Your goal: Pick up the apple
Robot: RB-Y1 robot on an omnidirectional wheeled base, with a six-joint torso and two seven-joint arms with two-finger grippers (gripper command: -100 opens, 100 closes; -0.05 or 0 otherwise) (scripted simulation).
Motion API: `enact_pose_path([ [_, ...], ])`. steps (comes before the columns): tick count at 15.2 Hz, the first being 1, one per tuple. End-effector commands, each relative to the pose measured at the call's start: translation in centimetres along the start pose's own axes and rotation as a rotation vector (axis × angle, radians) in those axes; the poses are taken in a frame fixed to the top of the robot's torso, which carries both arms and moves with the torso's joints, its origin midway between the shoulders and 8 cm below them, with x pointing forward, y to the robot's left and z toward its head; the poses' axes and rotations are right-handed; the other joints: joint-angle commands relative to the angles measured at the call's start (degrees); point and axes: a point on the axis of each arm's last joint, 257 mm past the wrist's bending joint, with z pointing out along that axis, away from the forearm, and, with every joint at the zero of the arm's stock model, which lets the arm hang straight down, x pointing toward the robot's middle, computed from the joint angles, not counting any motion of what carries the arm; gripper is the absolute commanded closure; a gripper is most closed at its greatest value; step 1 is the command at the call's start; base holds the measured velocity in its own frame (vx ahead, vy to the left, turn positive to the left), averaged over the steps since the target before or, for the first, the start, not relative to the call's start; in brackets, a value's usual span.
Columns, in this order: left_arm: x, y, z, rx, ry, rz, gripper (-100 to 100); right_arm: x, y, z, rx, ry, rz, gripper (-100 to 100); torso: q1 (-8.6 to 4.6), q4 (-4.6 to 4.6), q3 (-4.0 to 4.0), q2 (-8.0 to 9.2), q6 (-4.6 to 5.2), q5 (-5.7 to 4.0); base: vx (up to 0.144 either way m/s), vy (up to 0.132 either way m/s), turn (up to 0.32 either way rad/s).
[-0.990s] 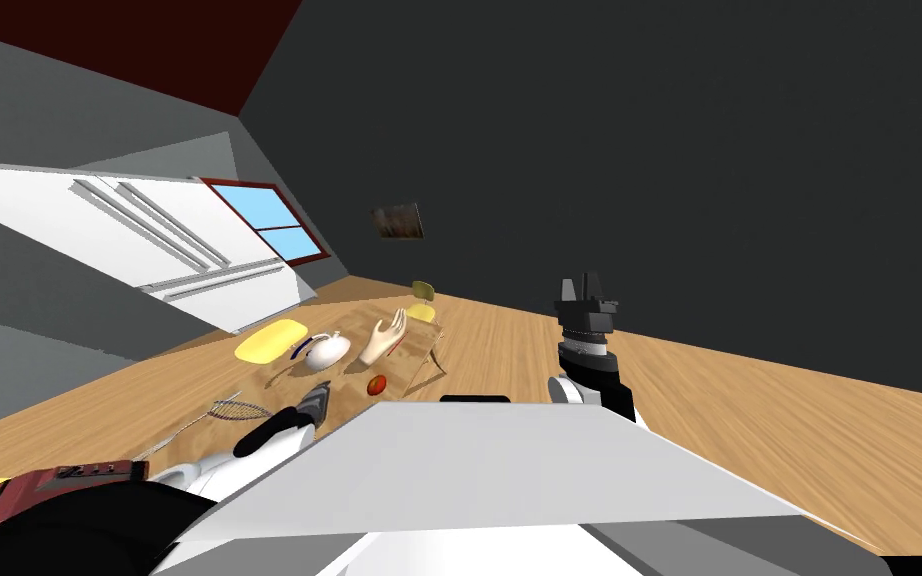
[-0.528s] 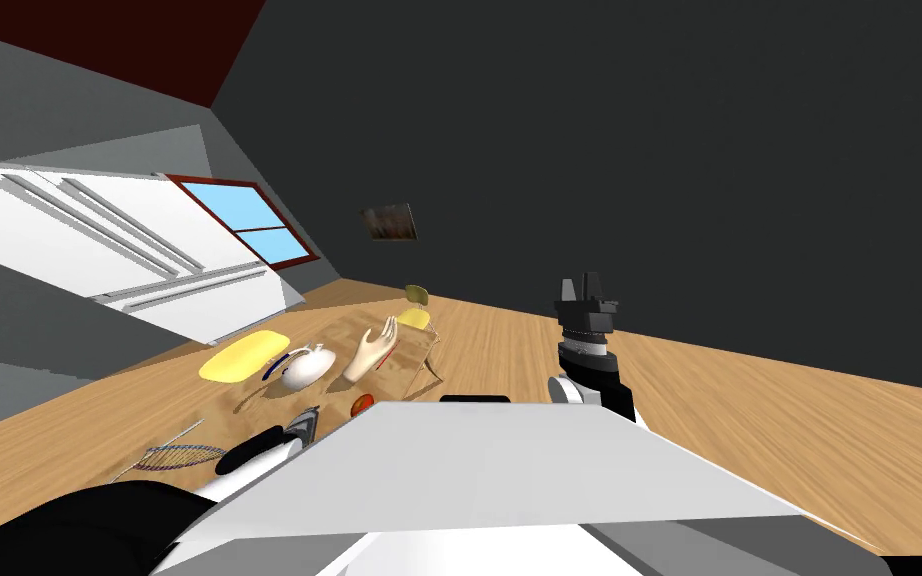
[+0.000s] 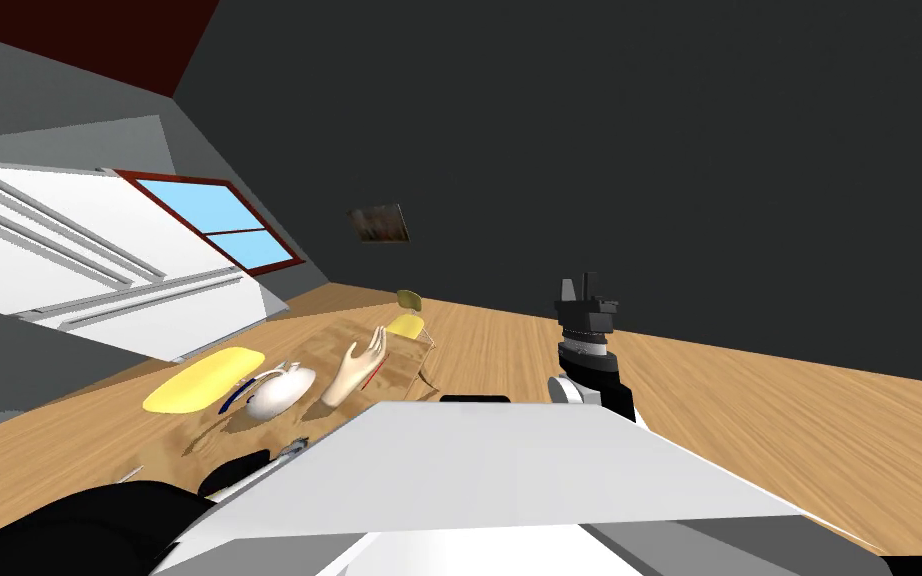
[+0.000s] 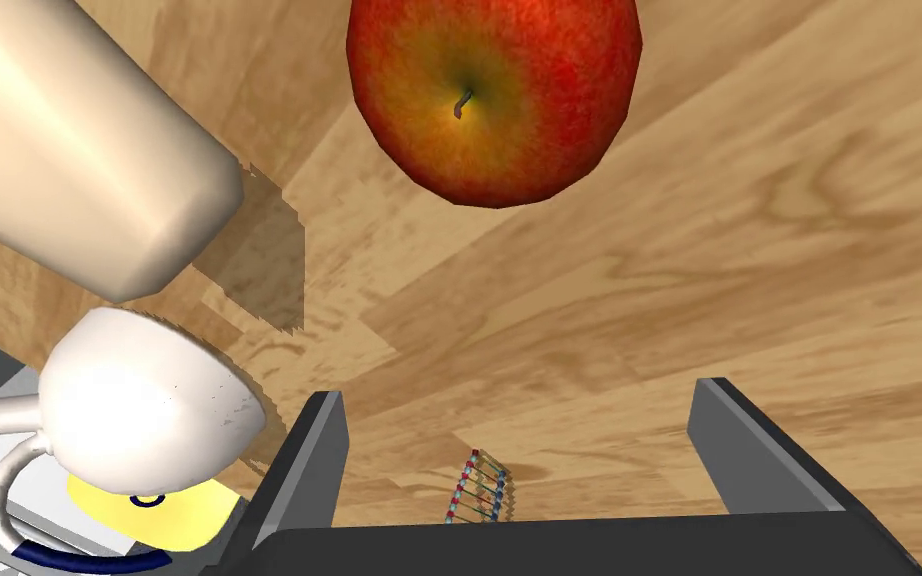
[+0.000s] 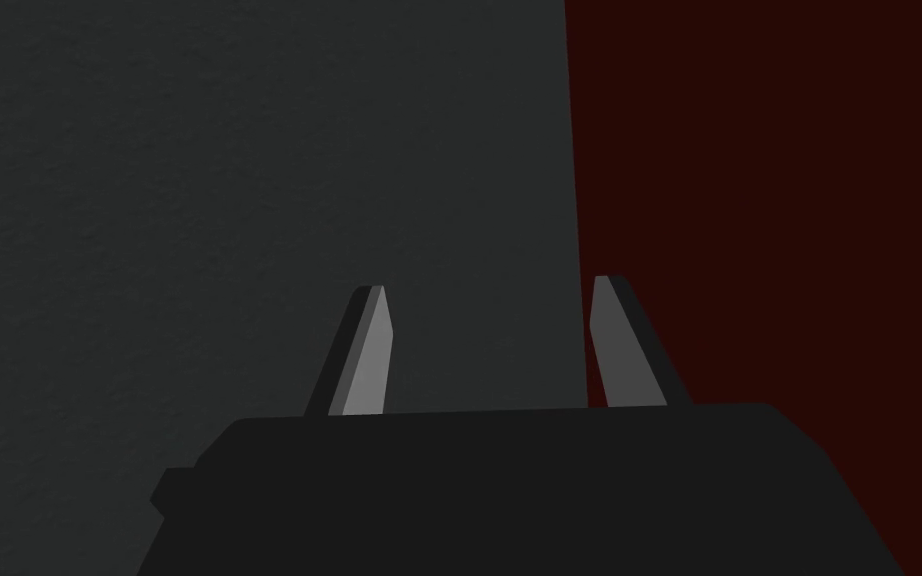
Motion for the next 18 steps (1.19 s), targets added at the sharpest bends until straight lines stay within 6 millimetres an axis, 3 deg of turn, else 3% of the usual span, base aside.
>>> enact_pose_path([
  [1,-0.3,2.0,0.2,-0.056,0.001,-0.018,-100,0.0,0.0,0.0,0.0,0.0,0.0,0,0.0,0.0,0.0,0.0,0.0,0.0,0.167,-0.028,-0.11],
  [4,-0.7,6.3,0.4,-0.171,0.006,-0.063,-100,0.0,0.0,0.0,0.0,0.0,0.0,0,0.07,-0.04,-0.1,-0.16,0.01,0.0,0.18,0.002,-0.119],
  [5,-0.7,6.3,0.4,-0.171,0.006,-0.063,-100,0.0,0.0,0.0,0.0,0.0,0.0,0,0.09,-0.05,-0.13,-0.22,0.01,0.02,0.155,-0.007,-0.085],
  [8,-0.6,9.0,0.3,-0.242,0.012,-0.095,-100,0.0,0.0,0.0,0.0,0.0,0.0,0,0.03,-0.01,-0.02,-0.01,0.0,0.0,0.116,-0.007,-0.077],
  [9,-0.5,7.8,0.4,-0.214,0.01,-0.083,-100,0.0,0.0,0.0,0.0,0.0,0.0,0,0.03,0.0,0.01,0.03,0.0,0.0,0.069,-0.001,-0.031],
  [15,0.8,8.3,2.6,-0.212,0.021,-0.088,-100,0.0,0.0,0.0,0.0,0.0,0.0,0,0.17,0.14,0.37,0.67,-0.02,0.03,-0.021,0.024,0.009],
  [16,0.6,8.3,2.1,-0.215,0.019,-0.088,-100,0.0,0.0,0.0,0.0,0.0,0.0,0,0.17,0.14,0.38,0.69,-0.02,0.03,-0.019,0.017,0.001],
  [17,0.7,8.2,2.2,-0.213,0.019,-0.088,100,0.0,0.0,0.0,0.0,0.0,0.0,0,0.14,0.14,0.38,0.68,-0.02,0.02,-0.007,0.007,-0.001],
  [18,0.7,8.2,2.2,-0.213,0.019,-0.088,100,0.0,0.0,0.0,0.0,0.0,0.0,0,0.1,0.14,0.36,0.65,-0.02,0.01,-0.006,0.002,0.012],
])
